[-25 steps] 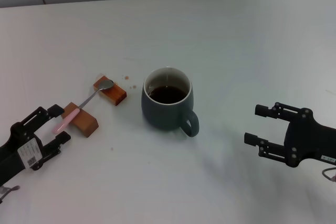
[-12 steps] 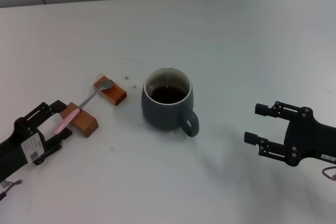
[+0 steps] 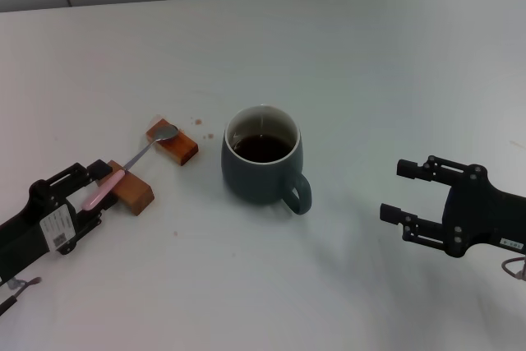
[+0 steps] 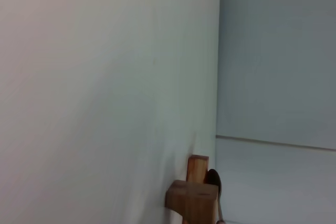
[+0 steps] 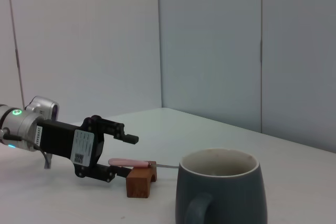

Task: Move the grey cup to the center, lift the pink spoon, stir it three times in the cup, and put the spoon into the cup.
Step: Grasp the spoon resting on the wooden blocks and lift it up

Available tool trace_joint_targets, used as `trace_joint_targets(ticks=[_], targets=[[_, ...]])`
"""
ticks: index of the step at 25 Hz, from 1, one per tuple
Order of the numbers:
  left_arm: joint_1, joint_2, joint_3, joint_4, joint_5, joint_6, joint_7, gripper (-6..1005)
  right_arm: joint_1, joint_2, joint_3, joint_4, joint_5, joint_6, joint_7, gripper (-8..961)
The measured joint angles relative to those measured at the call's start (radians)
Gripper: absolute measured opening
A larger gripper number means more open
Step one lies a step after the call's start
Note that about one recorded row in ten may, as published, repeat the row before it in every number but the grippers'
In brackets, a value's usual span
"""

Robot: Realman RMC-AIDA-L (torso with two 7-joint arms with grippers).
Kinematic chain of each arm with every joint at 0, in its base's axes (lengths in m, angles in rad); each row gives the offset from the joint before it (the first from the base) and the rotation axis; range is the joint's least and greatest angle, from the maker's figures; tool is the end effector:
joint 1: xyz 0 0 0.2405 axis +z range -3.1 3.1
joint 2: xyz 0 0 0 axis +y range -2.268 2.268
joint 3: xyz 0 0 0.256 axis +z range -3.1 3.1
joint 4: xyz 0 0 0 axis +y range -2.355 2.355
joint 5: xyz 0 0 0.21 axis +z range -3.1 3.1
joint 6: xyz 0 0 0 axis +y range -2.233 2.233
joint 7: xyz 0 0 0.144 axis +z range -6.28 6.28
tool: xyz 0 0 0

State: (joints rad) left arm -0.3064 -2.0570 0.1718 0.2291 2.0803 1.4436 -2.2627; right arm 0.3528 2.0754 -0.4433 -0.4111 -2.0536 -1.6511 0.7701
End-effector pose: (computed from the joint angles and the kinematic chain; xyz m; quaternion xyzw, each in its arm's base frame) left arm -0.3638 0.2411 -0.0232 -0.4474 -0.7826 -0.4293 0.0551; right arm 0.3219 0.2492 -0.0174 -0.9264 0.1216 0.2846 0.2143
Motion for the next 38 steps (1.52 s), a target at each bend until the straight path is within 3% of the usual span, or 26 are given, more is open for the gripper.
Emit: trace_joint_targets(ticks=[24, 31, 33, 38], targets=[[0.002, 0.0, 0.002, -0.007, 0.001, -0.029, 0.027, 311, 0.001, 0.0, 0.0, 0.0, 0.001, 0.01, 0.0, 690], [0.002, 0.0, 0.001, -0.011, -0.005, -0.024, 0.059, 267, 0.003, 0.001, 0.0, 0.0, 0.001, 0.013, 0.0, 690], [0.001, 0.0, -0.005, -0.022, -0.007, -0.011, 0.085, 162, 0.003, 0.002, 0.0, 0.0, 0.001, 0.013, 0.0, 690], [-0.016, 0.0, -0.023, -0.031, -0.014, 0.043, 0.141, 147, 0.004, 0.002, 0.0, 0.004, 0.001, 0.013, 0.0, 690]])
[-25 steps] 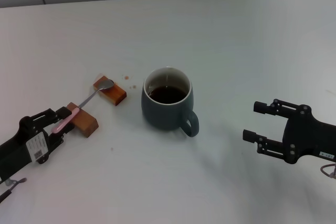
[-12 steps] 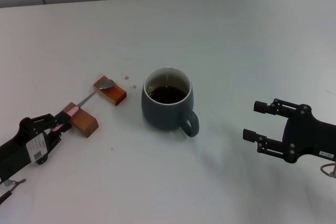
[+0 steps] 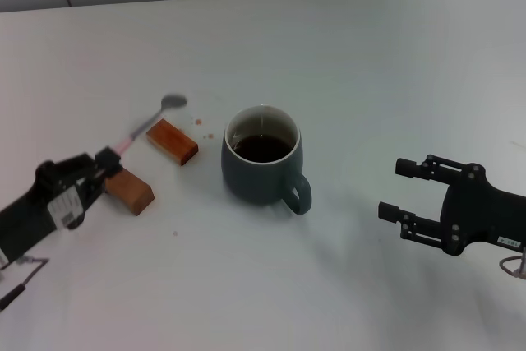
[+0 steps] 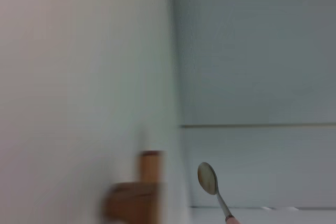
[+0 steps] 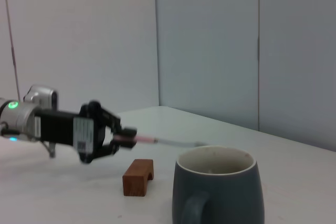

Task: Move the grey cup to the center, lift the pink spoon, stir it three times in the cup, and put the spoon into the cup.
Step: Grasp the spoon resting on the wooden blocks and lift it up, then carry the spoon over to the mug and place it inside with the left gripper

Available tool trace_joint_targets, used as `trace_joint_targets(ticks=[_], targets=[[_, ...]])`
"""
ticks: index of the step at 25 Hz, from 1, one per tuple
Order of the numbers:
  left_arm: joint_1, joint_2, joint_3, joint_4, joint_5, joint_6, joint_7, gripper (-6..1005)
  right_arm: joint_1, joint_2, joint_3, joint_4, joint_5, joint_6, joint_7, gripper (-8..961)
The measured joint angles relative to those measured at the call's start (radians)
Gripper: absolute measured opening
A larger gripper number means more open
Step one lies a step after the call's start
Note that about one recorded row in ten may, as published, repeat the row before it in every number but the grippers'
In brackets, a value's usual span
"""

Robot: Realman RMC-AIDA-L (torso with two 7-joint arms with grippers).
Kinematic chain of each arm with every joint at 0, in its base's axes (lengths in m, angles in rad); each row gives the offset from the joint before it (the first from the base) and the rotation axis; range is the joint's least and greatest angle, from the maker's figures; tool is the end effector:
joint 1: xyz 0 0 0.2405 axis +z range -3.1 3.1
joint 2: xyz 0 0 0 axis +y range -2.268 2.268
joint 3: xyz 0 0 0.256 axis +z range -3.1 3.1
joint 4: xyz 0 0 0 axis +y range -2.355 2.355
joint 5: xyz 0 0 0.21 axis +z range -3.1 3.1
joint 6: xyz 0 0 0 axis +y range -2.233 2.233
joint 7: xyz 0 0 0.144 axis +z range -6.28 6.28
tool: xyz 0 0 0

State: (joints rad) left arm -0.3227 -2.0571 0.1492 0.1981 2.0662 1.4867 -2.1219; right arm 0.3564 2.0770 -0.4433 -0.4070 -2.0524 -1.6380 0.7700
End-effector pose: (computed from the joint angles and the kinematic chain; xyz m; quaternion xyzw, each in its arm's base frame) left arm -0.3515 0.2455 -0.0240 -0.4974 -0.7396 -0.4496 0.0585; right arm 0.3220 0.2509 -0.0190 -0.9263 0.1237 0.2822 0.2167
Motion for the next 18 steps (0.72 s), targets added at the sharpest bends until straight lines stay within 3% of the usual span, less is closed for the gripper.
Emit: trace_joint_targets(ticks=[4, 6, 8, 9, 11, 12, 14, 18], targets=[[-0.011, 0.0, -0.015, -0.001, -0.004, 0.039, 0.03, 138, 0.002, 0.0, 0.0, 0.003, 0.0, 0.0, 0.0, 690], [-0.075, 0.004, -0.038, 0.011, -0.037, 0.175, 0.15, 137, 0.003, 0.001, 0.0, 0.006, 0.0, 0.001, 0.0, 690], [-0.089, 0.005, -0.038, 0.016, -0.044, 0.198, 0.171, 137, 0.003, 0.001, 0.0, 0.006, 0.0, 0.001, -0.001, 690], [-0.148, 0.006, -0.035, 0.057, -0.06, 0.277, 0.245, 137, 0.001, 0.001, 0.0, 0.007, 0.0, 0.001, -0.001, 690], [-0.211, 0.003, -0.03, 0.121, -0.062, 0.342, 0.307, 137, -0.003, 0.003, 0.0, 0.009, 0.0, 0.002, -0.003, 690], [-0.211, 0.003, -0.03, 0.121, -0.062, 0.342, 0.307, 137, -0.003, 0.003, 0.0, 0.009, 0.0, 0.002, -0.003, 690], [-0.291, 0.0, -0.019, 0.212, -0.062, 0.408, 0.395, 137, -0.005, 0.003, 0.0, 0.013, 0.0, 0.001, -0.005, 689], [-0.39, 0.006, 0.079, 0.375, -0.062, 0.443, 0.496, 137, -0.007, 0.003, 0.0, 0.016, 0.0, 0.002, -0.006, 689]])
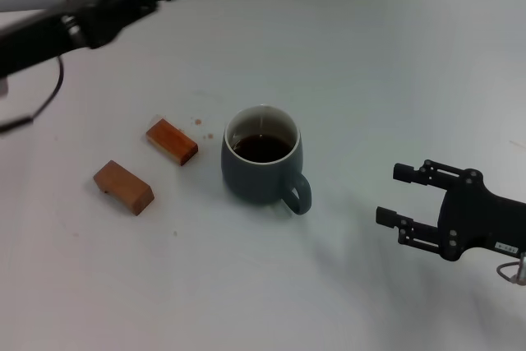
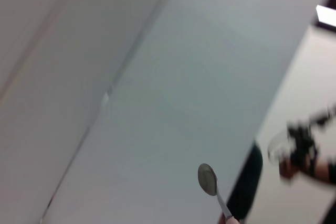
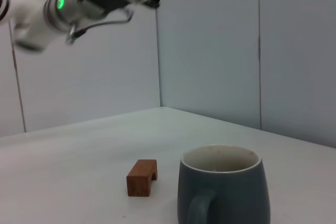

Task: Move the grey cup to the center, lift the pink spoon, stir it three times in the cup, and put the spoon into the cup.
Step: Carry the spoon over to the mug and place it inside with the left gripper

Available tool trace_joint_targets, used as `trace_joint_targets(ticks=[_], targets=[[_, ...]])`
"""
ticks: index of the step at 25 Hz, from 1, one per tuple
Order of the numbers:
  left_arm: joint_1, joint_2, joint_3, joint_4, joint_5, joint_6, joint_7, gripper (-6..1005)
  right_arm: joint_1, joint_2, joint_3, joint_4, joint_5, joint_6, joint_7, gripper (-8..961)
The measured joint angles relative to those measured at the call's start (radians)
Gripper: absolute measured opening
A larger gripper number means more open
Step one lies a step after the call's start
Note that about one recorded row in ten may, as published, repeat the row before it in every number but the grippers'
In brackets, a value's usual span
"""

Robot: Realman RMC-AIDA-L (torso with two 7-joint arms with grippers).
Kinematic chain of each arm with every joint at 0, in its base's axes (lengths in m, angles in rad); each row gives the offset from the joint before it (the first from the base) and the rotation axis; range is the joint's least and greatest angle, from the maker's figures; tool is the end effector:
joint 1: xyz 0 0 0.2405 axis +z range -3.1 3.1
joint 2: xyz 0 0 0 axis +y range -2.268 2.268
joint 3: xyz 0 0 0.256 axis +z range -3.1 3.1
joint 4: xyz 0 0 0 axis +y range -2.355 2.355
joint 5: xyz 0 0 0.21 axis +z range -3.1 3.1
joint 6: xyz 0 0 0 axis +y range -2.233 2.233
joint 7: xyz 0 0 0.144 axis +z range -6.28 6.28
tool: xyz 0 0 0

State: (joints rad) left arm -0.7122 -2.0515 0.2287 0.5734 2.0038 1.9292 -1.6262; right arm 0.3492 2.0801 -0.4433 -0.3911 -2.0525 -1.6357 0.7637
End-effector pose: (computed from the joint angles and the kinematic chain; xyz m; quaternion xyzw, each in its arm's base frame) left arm -0.2022 0.3438 0.0550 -0.8537 -0.2499 -0.4559 0.0298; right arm 0.3226 0.2467 -0.0230 -0.9248 0.1303 0.2857 0.2148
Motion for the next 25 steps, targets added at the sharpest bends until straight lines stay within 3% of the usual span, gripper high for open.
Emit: trace_joint_targets(ticks=[2, 3, 4, 6, 8, 9, 14, 15, 18, 20, 23, 25], targets=[[-0.031, 0.008, 0.106, 0.104, 0.0, -0.003, 0.015, 137, -0.001, 0.0, 0.0, 0.003, 0.0, 0.002, -0.001, 689], [-0.045, 0.014, 0.226, 0.225, 0.001, -0.01, 0.024, 137, -0.003, 0.001, 0.0, 0.008, 0.0, 0.007, -0.002, 689], [-0.045, 0.014, 0.226, 0.225, 0.001, -0.01, 0.024, 137, -0.003, 0.001, 0.0, 0.008, 0.0, 0.007, -0.002, 689], [-0.045, 0.014, 0.341, 0.359, 0.005, -0.016, 0.031, 137, -0.004, 0.001, 0.0, 0.017, 0.0, 0.01, -0.002, 689], [-0.027, 0.01, 0.506, 0.578, 0.023, -0.016, 0.013, 137, -0.005, 0.002, 0.001, 0.023, 0.0, 0.012, -0.005, 689], [-0.027, 0.01, 0.506, 0.578, 0.023, -0.016, 0.013, 137, -0.005, 0.002, 0.001, 0.023, 0.0, 0.012, -0.005, 689], [0.009, -0.004, 0.701, 0.88, 0.107, -0.001, -0.073, 137, -0.01, 0.002, 0.002, 0.029, 0.007, 0.026, -0.02, 689], [0.009, -0.004, 0.701, 0.88, 0.107, -0.001, -0.073, 137, -0.011, 0.001, 0.003, 0.029, 0.013, 0.026, -0.02, 689], [0.019, -0.011, 0.822, 1.016, 0.22, -0.014, -0.13, 137, -0.015, 0.0, 0.003, 0.029, 0.023, 0.027, -0.02, 689], [0.019, -0.012, 0.833, 1.025, 0.234, -0.018, -0.133, 137, -0.015, 0.0, 0.003, 0.029, 0.023, 0.027, -0.02, 689], [0.007, -0.017, 0.941, 1.087, 0.339, -0.043, -0.159, 137, -0.015, 0.0, 0.003, 0.027, 0.024, 0.027, -0.02, 690], [0.003, -0.018, 0.966, 1.098, 0.362, -0.048, -0.172, 137, -0.015, -0.001, 0.003, 0.027, 0.024, 0.027, -0.02, 690]])
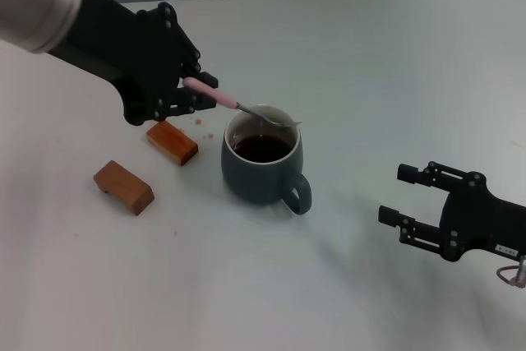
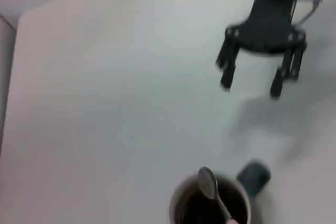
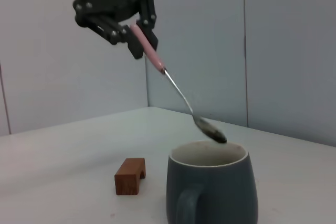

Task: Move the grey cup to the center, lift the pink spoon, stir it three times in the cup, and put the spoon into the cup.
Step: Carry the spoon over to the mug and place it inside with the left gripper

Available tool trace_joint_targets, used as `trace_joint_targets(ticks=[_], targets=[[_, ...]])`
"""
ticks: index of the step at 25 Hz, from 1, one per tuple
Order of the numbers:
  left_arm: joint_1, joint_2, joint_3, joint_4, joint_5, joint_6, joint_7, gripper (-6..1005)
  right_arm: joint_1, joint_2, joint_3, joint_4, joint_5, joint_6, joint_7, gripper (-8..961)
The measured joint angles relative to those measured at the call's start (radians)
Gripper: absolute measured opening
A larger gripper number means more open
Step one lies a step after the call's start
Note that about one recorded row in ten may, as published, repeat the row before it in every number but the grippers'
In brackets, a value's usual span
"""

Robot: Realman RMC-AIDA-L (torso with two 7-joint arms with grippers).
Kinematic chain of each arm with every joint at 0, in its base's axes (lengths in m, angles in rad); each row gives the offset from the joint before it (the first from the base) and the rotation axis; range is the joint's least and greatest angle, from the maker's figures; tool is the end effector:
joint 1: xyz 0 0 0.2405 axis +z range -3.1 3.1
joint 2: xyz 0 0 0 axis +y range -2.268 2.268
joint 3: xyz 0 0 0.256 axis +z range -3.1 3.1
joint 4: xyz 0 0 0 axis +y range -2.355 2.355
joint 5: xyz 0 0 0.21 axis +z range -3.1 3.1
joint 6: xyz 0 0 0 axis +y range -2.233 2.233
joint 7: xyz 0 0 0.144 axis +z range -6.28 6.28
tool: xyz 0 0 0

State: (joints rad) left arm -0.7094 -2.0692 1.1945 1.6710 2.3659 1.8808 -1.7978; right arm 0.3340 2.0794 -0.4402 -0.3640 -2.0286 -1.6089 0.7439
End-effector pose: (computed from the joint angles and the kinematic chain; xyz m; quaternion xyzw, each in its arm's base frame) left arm -0.0864 0.3352 0.0576 -0.9794 0.1418 0.1137 0.0878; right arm 0.3277 0.2434 -0.0257 -0.9190 0.1423 0.2856 0.2315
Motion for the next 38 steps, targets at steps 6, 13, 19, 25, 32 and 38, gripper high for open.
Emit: trace_joint_targets(ticks=[6, 13, 19, 25, 32, 38], targets=[[-0.021, -0.004, 0.167, 0.025, 0.15, -0.04, -0.049, 137, -0.003, -0.001, 0.0, 0.0, 0.001, 0.0, 0.0, 690], [-0.06, -0.009, 0.35, 0.016, 0.237, -0.067, -0.095, 137, -0.003, -0.001, 0.0, 0.0, 0.001, 0.0, 0.0, 689], [-0.077, -0.009, 0.395, 0.013, 0.257, -0.088, -0.107, 137, -0.003, -0.001, 0.0, 0.002, 0.001, -0.001, 0.0, 689], [-0.084, -0.009, 0.426, 0.003, 0.29, -0.089, -0.126, 137, -0.005, -0.001, 0.0, 0.002, 0.001, -0.003, 0.0, 690], [-0.087, -0.01, 0.469, 0.008, 0.284, -0.079, -0.159, 137, -0.007, -0.001, 0.0, 0.002, 0.001, -0.002, 0.0, 690], [-0.088, -0.011, 0.47, 0.012, 0.239, -0.116, -0.158, 137, -0.007, -0.001, 0.0, 0.002, 0.001, -0.001, 0.0, 690]])
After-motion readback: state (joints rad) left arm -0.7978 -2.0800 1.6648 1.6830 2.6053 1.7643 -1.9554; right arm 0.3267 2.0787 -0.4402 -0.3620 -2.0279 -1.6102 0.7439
